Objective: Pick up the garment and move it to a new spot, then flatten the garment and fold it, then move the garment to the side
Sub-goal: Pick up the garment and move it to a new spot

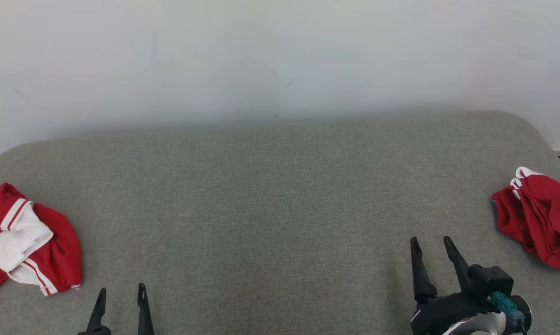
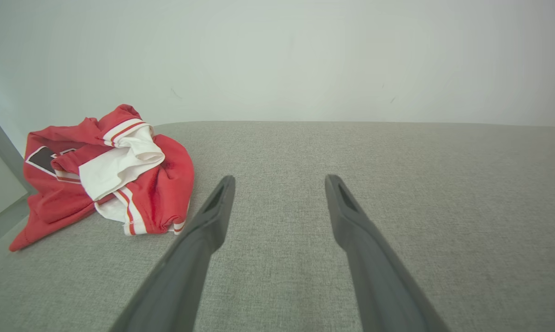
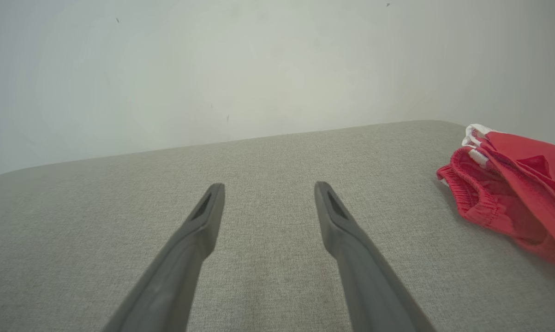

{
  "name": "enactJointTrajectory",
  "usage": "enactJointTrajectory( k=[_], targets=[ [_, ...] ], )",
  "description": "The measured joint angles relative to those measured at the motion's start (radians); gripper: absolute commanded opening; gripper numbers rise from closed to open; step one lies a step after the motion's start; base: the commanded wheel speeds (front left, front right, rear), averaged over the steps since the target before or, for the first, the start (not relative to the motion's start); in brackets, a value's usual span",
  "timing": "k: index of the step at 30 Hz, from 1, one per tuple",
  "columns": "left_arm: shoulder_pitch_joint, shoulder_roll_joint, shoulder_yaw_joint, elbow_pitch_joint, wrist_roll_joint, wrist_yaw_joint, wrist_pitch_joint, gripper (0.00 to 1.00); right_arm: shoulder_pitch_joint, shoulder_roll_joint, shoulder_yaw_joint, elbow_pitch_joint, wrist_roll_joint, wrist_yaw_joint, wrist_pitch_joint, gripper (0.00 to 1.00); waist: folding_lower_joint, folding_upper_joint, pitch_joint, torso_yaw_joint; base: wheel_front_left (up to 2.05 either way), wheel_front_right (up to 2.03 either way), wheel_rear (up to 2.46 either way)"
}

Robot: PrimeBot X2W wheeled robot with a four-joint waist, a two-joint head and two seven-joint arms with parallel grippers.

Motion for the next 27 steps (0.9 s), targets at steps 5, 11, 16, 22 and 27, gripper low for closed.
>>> enactJointTrajectory(
  k=[5, 11, 16, 22, 27],
  targets=[
    [0.000, 0.000, -0.006, -0.002, -0.006, 0.003, 0.000, 1.00, 0.000, 0.000, 0.001, 0.000, -0.001, 0.000, 0.000, 1.00, 0.0001, 0.0000, 0.001, 0.003, 0.00, 0.00, 0.00],
    [0.000, 0.000, -0.009, -0.002, -0.009, 0.003, 0.000, 1.00, 0.003, 0.000, 0.004, -0.002, -0.001, 0.000, 0.000, 1.00, 0.0001, 0.0000, 0.002, 0.027, 0.00, 0.00, 0.00],
    [0.000, -0.001, -0.007, -0.001, -0.009, 0.004, 0.000, 1.00, 0.004, 0.000, 0.013, -0.005, 0.002, 0.000, 0.000, 1.00, 0.0001, 0.0000, 0.006, 0.065, 0.00, 0.00, 0.00],
    [0.002, 0.000, 0.002, 0.002, -0.006, -0.001, 0.000, 1.00, 0.007, 0.000, 0.032, -0.005, 0.007, 0.000, 0.000, 1.00, 0.0001, 0.0000, 0.008, 0.118, 0.00, 0.00, 0.00],
    [0.013, -0.001, 0.013, 0.005, -0.002, 0.000, 0.000, 1.00, 0.011, 0.000, 0.060, -0.006, 0.018, 0.000, 0.000, 1.00, 0.0001, 0.0000, 0.010, 0.184, 0.00, 0.00, 0.00]
  ],
)
